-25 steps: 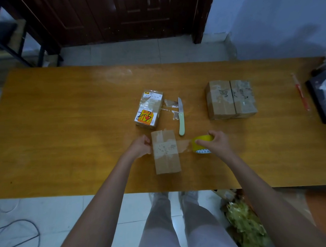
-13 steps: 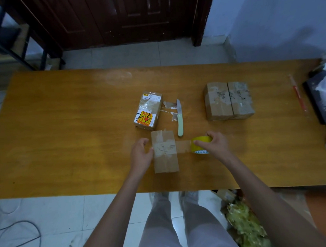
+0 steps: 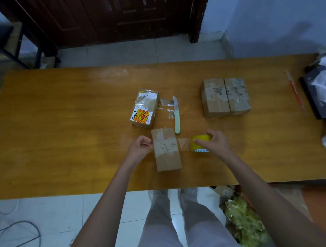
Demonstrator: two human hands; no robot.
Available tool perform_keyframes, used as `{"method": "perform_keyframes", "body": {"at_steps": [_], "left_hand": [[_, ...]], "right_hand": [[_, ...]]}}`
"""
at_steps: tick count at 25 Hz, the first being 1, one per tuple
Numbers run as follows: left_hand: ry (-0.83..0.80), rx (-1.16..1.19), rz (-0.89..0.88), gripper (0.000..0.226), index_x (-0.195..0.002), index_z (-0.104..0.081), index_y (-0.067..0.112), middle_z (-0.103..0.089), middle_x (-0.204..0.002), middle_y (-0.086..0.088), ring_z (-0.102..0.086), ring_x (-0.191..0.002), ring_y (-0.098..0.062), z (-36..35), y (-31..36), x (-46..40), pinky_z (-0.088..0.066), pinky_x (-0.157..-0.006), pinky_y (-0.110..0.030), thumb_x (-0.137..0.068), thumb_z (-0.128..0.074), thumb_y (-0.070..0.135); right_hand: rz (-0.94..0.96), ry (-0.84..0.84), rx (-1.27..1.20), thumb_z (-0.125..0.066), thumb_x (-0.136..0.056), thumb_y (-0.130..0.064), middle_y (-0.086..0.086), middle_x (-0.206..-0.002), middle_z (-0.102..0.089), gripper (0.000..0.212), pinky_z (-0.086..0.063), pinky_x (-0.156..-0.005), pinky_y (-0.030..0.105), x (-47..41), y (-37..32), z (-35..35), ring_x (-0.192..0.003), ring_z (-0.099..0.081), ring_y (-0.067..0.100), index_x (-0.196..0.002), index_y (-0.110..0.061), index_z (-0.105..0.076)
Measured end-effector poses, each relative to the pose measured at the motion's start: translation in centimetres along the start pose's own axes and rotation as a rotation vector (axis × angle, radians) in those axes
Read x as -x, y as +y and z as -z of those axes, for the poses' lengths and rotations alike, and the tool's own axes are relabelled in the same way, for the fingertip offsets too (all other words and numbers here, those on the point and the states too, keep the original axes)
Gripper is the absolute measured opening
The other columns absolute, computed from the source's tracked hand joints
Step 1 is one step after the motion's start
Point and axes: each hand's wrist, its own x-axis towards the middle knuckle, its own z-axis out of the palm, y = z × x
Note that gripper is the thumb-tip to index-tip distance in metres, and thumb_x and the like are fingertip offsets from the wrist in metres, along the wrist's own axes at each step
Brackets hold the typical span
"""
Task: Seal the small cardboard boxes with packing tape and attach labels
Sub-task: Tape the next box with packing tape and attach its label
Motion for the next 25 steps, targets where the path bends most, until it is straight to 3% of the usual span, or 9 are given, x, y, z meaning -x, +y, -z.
{"method": "perform_keyframes", "body": {"at_steps": [4,9,12,14,17,18,19,22,25], "left_hand": [[0.007,-0.100,-0.031,0.014,-0.084,-0.062,0.019,-0.068,-0.090,-0.001,-0.063,-0.085,-0.013,0.1,-0.2,-0.2,-0.049,-0.074,-0.023,-0.088,-0.066,0.007],[-0.055,-0.151,0.039,0.014,-0.082,-0.061,0.019,-0.066,-0.086,0.000,-0.059,-0.079,-0.013,0.7,0.7,-1.2,-0.045,-0.065,-0.023,-0.089,-0.064,0.008],[-0.043,-0.174,0.092,0.007,-0.091,-0.061,0.013,-0.065,-0.093,-0.003,-0.058,-0.086,-0.018,0.3,1.0,-1.5,-0.047,-0.072,-0.030,-0.090,-0.062,0.007],[0.088,-0.201,0.087,0.009,-0.100,-0.061,0.010,-0.063,-0.099,-0.004,-0.057,-0.091,-0.018,-0.2,1.2,-1.1,-0.046,-0.077,-0.030,-0.091,-0.060,0.006],[0.457,-0.196,-0.041,0.011,-0.101,-0.058,0.009,-0.057,-0.098,-0.003,-0.056,-0.090,-0.018,-1.5,2.2,0.9,-0.037,-0.068,-0.017,-0.090,-0.056,0.005],[0.502,-0.220,-0.082,0.011,-0.101,-0.057,0.009,-0.055,-0.100,-0.003,-0.055,-0.091,-0.018,-2.4,2.5,1.9,-0.036,-0.069,-0.015,-0.090,-0.056,0.008],[0.490,-0.276,-0.105,0.018,-0.106,-0.055,0.008,-0.053,-0.105,-0.004,-0.053,-0.095,-0.017,-3.7,2.7,2.9,-0.038,-0.072,-0.017,-0.090,-0.058,0.015],[0.353,-0.531,-0.064,0.068,-0.136,-0.037,0.002,-0.040,-0.132,-0.012,-0.043,-0.119,-0.024,-7.9,2.4,5.4,-0.044,-0.097,-0.031,-0.087,-0.061,0.044],[0.338,-0.641,0.001,0.104,-0.148,-0.015,-0.003,-0.027,-0.148,-0.017,-0.030,-0.134,-0.031,-9.9,2.3,5.5,-0.034,-0.111,-0.039,-0.082,-0.059,0.063]], "right_hand": [[0.009,0.008,0.000,-0.074,-0.071,-0.054,-0.004,-0.054,-0.043,0.044,-0.030,-0.046,0.027,-0.2,0.3,0.2,-0.047,-0.042,0.011,-0.063,-0.023,-0.044],[0.018,0.005,0.007,-0.074,-0.071,-0.056,-0.009,-0.053,-0.042,0.044,-0.027,-0.043,0.016,-0.5,0.2,-0.1,-0.045,-0.039,0.004,-0.067,-0.024,-0.045],[-0.003,-0.032,0.031,-0.073,-0.072,-0.057,-0.015,-0.060,-0.039,0.041,-0.026,-0.045,0.013,-0.7,0.0,-0.3,-0.053,-0.039,0.000,-0.071,-0.034,-0.039],[-0.010,-0.041,0.028,-0.073,-0.074,-0.056,-0.015,-0.061,-0.041,0.041,-0.027,-0.045,0.013,-0.8,0.0,-0.3,-0.054,-0.042,0.001,-0.075,-0.030,-0.042],[-0.032,-0.036,0.032,-0.074,-0.074,-0.055,-0.013,-0.061,-0.044,0.041,-0.029,-0.046,0.014,-0.8,-0.1,-0.1,-0.054,-0.043,0.002,-0.077,-0.026,-0.044],[-0.029,-0.031,0.026,-0.074,-0.074,-0.054,-0.011,-0.061,-0.044,0.042,-0.030,-0.047,0.016,-0.8,0.0,-0.1,-0.053,-0.043,0.004,-0.075,-0.022,-0.047],[-0.017,-0.023,0.016,-0.074,-0.073,-0.053,-0.007,-0.059,-0.045,0.044,-0.031,-0.047,0.020,-0.7,0.0,-0.1,-0.051,-0.043,0.008,-0.072,-0.017,-0.050],[0.012,-0.013,0.008,-0.075,-0.073,-0.051,-0.002,-0.054,-0.044,0.046,-0.029,-0.046,0.028,-0.5,-0.1,0.1,-0.048,-0.041,0.013,-0.065,-0.016,-0.047],[0.013,-0.006,0.036,-0.075,-0.074,-0.051,0.000,-0.056,-0.046,0.045,-0.030,-0.048,0.030,-0.4,-0.3,0.4,-0.049,-0.043,0.014,-0.066,-0.015,-0.049]]}}
